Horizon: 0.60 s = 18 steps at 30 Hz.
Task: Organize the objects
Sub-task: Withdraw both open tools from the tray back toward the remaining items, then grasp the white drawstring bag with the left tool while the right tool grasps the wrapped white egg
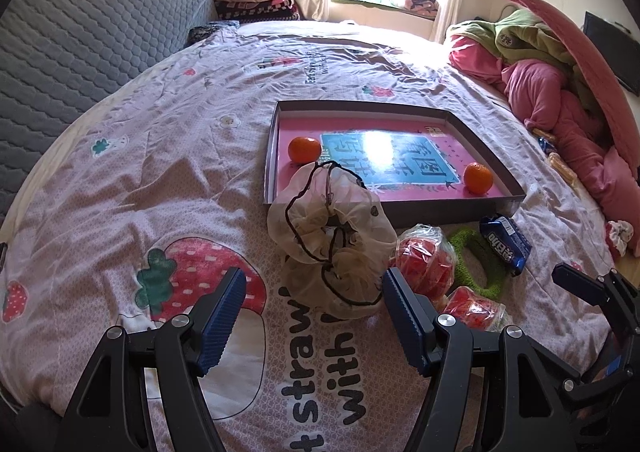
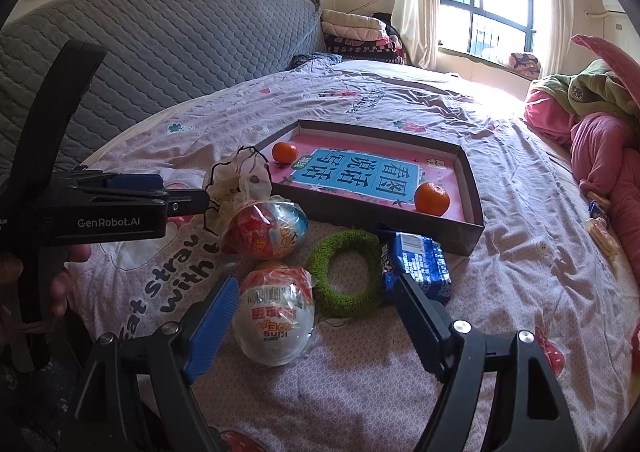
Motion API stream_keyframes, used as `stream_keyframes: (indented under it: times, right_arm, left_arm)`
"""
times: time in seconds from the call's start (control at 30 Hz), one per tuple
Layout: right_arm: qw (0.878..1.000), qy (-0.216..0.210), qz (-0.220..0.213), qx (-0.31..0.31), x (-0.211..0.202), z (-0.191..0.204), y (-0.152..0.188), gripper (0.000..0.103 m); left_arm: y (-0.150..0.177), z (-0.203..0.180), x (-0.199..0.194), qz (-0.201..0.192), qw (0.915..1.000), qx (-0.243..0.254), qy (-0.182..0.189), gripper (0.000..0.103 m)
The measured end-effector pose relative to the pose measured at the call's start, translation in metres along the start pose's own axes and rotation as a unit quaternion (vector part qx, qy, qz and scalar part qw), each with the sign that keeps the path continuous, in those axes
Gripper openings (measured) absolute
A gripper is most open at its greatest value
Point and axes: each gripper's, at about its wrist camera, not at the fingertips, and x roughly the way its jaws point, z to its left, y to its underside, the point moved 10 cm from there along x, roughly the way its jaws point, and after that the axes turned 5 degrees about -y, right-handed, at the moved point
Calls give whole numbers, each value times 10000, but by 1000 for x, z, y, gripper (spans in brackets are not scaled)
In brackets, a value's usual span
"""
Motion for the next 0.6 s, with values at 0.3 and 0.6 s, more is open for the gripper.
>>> stream_keyframes:
  times: [0.3,0.6]
  right_arm:
    - [9998,-67,179,-99,7,12,13,80]
    - [9995,-88,265,-157,8,18,19,80]
  left_arm:
    - [11,5,10,176,9998,-37,-33,72]
    - [22,4,15,296,9996,15,-39,72]
